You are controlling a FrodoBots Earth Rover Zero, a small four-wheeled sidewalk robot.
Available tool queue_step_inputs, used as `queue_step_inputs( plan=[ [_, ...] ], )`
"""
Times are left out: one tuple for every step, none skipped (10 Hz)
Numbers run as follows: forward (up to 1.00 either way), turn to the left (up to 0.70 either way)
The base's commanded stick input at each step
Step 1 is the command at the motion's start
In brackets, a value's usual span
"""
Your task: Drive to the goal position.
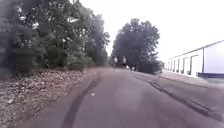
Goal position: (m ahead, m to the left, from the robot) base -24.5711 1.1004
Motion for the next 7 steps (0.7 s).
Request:
queue_step_inputs(
  plan=[
    [1.0,0.0],
    [1.0,0.0],
    [1.0,0.0],
    [1.0,0.0],
    [1.0,0.0],
    [1.0,0.0],
    [1.0,0.0]
  ],
)
